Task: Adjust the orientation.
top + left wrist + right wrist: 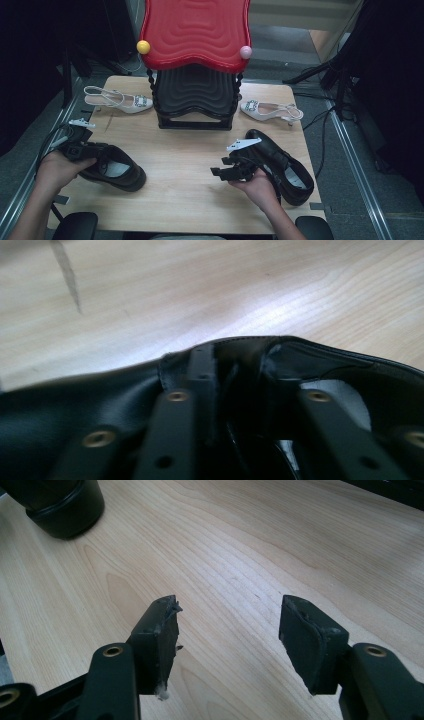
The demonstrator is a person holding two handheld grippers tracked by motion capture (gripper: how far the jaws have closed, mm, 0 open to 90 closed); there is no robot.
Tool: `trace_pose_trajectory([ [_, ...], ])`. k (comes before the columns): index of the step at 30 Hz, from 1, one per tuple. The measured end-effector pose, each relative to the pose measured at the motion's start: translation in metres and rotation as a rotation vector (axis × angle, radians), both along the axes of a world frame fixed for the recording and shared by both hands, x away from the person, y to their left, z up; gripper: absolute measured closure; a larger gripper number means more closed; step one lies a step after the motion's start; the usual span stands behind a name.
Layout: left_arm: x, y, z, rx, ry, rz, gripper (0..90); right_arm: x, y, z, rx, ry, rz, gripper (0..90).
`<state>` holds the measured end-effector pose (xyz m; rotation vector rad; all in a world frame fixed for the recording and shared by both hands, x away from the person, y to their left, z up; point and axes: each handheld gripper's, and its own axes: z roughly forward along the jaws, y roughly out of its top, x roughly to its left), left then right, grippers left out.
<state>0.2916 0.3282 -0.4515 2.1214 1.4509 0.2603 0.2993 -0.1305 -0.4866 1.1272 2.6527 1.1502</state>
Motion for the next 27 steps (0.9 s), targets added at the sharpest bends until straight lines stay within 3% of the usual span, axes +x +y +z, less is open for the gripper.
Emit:
trace_pose_trajectory([
  [7, 0.007, -0.003, 0.009, 0.054, -0.005, 0.031, 82.6, 0.001, 0.001, 0.0, 0.005, 0.0, 0.002, 42.5],
  [14, 0.008, 0.003, 0.023, 0.019, -0.014, 0.04, 83.3, 0.001, 0.0, 0.001, 0.01, 0.003, -0.002, 42.5],
  [21, 0.013, -0.028, 0.053, -0.027, -0.056, -0.04, 83.3, 0.001, 0.0, 0.002, 0.027, 0.009, 0.0, 42.8],
  [27, 0.022, -0.065, 0.054, -0.07, -0.034, -0.112, 83.0, 0.001, -0.003, 0.006, 0.035, -0.014, 0.006, 43.2],
])
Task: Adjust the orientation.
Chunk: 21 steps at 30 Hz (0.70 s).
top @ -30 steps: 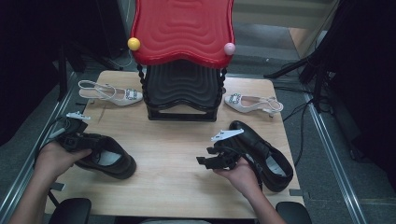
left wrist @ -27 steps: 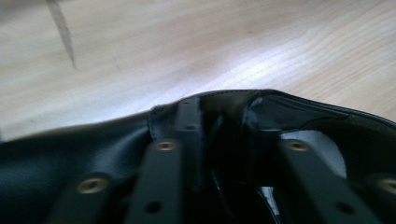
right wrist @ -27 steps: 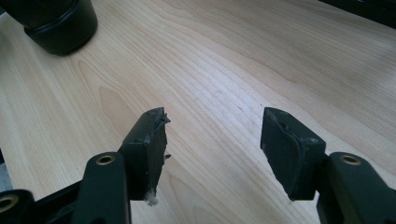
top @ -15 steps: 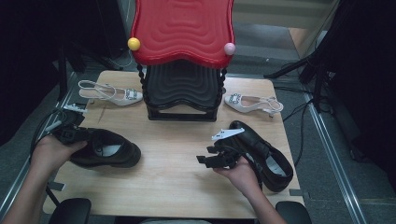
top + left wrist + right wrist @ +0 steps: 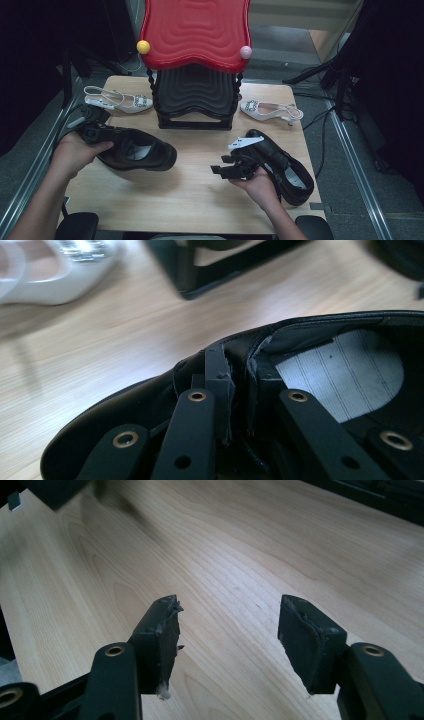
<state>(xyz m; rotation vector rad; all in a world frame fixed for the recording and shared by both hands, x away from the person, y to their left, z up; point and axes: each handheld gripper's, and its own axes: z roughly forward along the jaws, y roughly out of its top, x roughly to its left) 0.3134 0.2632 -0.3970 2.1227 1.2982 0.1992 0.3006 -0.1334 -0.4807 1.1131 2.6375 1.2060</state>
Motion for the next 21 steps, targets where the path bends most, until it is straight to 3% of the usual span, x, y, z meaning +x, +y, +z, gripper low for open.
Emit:
trace_pose_trajectory([
  [5, 0.005, -0.027, -0.005, -0.018, 0.01, -0.035, 82.9, 0.001, -0.004, 0.003, 0.009, -0.012, -0.003, 43.4],
  [12, 0.009, -0.051, -0.014, -0.032, 0.029, -0.06, 82.2, 0.004, -0.011, 0.007, 0.024, -0.024, -0.03, 43.4],
  [16, 0.014, -0.073, -0.022, -0.043, 0.029, -0.103, 82.1, 0.006, -0.014, 0.007, 0.029, -0.025, -0.04, 43.4],
  [21, 0.017, -0.092, -0.028, -0.022, 0.021, -0.122, 81.6, 0.007, -0.016, 0.008, 0.028, -0.02, -0.047, 43.5],
])
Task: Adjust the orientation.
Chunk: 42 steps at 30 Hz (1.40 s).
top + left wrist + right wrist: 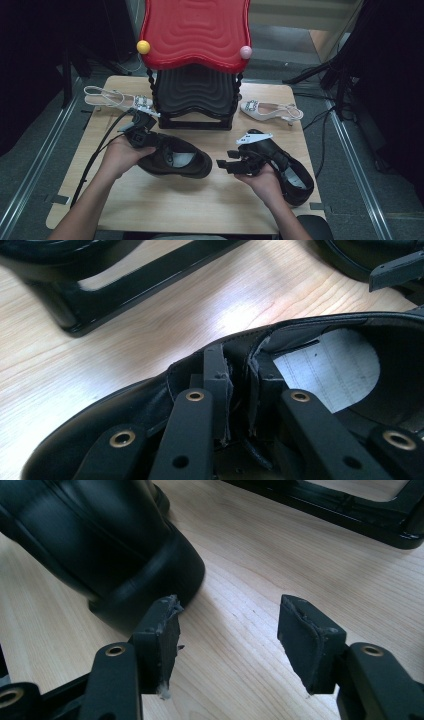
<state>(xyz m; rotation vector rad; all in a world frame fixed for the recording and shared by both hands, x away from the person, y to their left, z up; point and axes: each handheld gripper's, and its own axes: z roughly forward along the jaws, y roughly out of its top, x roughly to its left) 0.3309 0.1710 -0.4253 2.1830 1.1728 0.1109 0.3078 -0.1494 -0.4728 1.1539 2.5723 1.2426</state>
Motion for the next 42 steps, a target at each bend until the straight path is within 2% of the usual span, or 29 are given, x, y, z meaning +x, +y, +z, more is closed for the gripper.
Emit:
trace_pose_trajectory([
  [2, 0.002, -0.006, -0.002, 0.007, 0.001, -0.002, 81.2, 0.001, -0.001, 0.0, 0.001, -0.003, 0.0, 43.4],
  [6, 0.006, -0.026, -0.007, 0.056, -0.003, -0.015, 80.8, 0.005, -0.002, 0.001, 0.007, -0.007, -0.004, 43.5],
  [7, 0.006, -0.026, -0.007, 0.056, -0.003, -0.015, 80.3, 0.006, -0.002, 0.001, 0.008, -0.01, -0.008, 43.5],
  [8, 0.004, -0.036, -0.009, 0.057, -0.003, -0.036, 79.7, 0.007, -0.002, 0.002, 0.006, -0.008, -0.008, 43.5],
  [9, 0.004, -0.04, -0.011, 0.057, -0.004, -0.033, 79.4, 0.008, -0.002, 0.002, 0.003, -0.009, -0.009, 43.5],
  [12, 0.006, -0.042, -0.015, 0.034, 0.013, -0.037, 77.8, 0.01, -0.002, 0.003, 0.005, -0.01, -0.009, 43.5],
  [15, 0.007, -0.042, -0.02, -0.023, 0.031, -0.024, 73.6, 0.012, -0.002, 0.003, 0.01, -0.006, -0.007, 43.5],
  [17, 0.005, -0.042, -0.019, -0.017, 0.022, -0.022, 70.9, 0.012, 0.0, 0.003, 0.003, -0.003, -0.003, 43.6],
  [19, 0.005, -0.041, -0.018, -0.033, 0.032, -0.03, 64.9, 0.011, 0.002, 0.002, 0.007, -0.004, 0.003, 44.1],
  [21, 0.005, -0.038, -0.017, -0.076, 0.038, -0.036, 52.6, 0.011, 0.002, 0.002, 0.01, 0.002, 0.009, 44.5],
  [22, 0.003, -0.037, -0.014, -0.08, 0.019, -0.025, 50.1, 0.011, 0.003, 0.002, 0.012, 0.01, 0.01, 44.5],
  [25, -0.001, -0.03, -0.004, -0.127, -0.016, -0.016, 43.6, 0.012, 0.002, 0.003, 0.019, 0.013, 0.011, 46.2],
  [29, -0.009, -0.018, 0.003, -0.131, -0.043, -0.019, 37.4, 0.01, 0.003, 0.006, 0.022, 0.007, 0.021, 49.4],
  [34, -0.016, 0.003, 0.0, -0.122, -0.048, -0.004, 35.3, 0.012, 0.008, 0.013, 0.036, -0.015, 0.009, 53.7],
  [37, -0.021, 0.016, -0.004, -0.112, -0.054, 0.017, 37.1, 0.015, 0.012, 0.017, 0.012, -0.015, 0.03, 62.1],
  [39, -0.024, 0.023, -0.008, -0.109, -0.058, 0.037, 38.2, 0.019, 0.016, 0.02, 0.018, -0.011, 0.054, 64.7],
  [41, -0.029, 0.03, -0.011, -0.097, -0.066, 0.052, 40.1, 0.023, 0.021, 0.021, -0.007, -0.018, 0.066, 67.5],
  [42, -0.031, 0.034, -0.013, -0.108, -0.068, 0.057, 42.5, 0.025, 0.023, 0.021, -0.008, -0.019, 0.07, 69.9],
])
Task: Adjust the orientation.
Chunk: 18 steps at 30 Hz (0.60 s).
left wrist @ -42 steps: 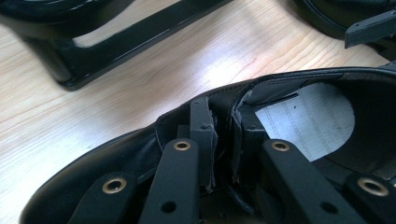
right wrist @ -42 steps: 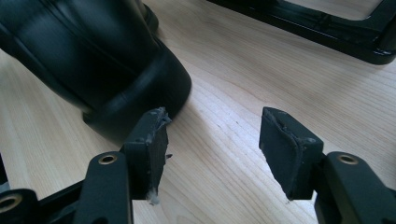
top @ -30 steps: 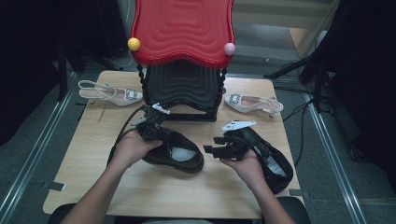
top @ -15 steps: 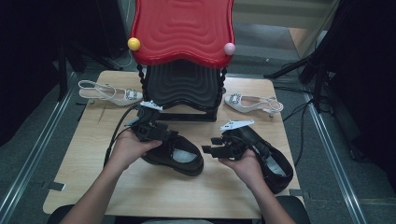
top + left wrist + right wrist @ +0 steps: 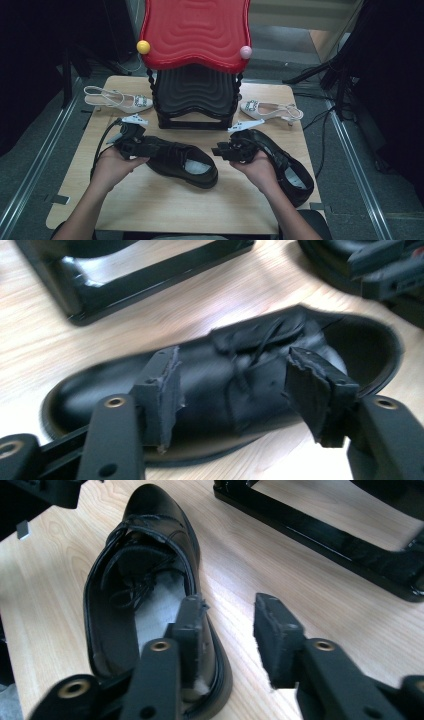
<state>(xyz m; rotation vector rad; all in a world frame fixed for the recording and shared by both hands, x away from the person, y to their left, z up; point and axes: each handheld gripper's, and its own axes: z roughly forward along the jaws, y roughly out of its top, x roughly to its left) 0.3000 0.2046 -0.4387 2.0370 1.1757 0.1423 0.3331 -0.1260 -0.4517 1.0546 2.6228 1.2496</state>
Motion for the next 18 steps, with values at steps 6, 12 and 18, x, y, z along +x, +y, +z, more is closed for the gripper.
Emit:
trace_pose_trajectory([
  [6, -0.009, 0.014, -0.012, -0.016, -0.002, 0.027, 58.5, 0.011, 0.014, -0.005, -0.021, 0.024, 0.031, 88.5],
  [12, -0.02, 0.027, -0.028, -0.02, 0.009, 0.051, 71.4, 0.01, 0.016, -0.02, 0.011, 0.065, 0.036, 90.0],
  [18, -0.021, 0.031, -0.039, -0.031, 0.04, 0.052, 89.2, 0.003, 0.016, -0.026, -0.021, 0.048, 0.039, 90.0],
])
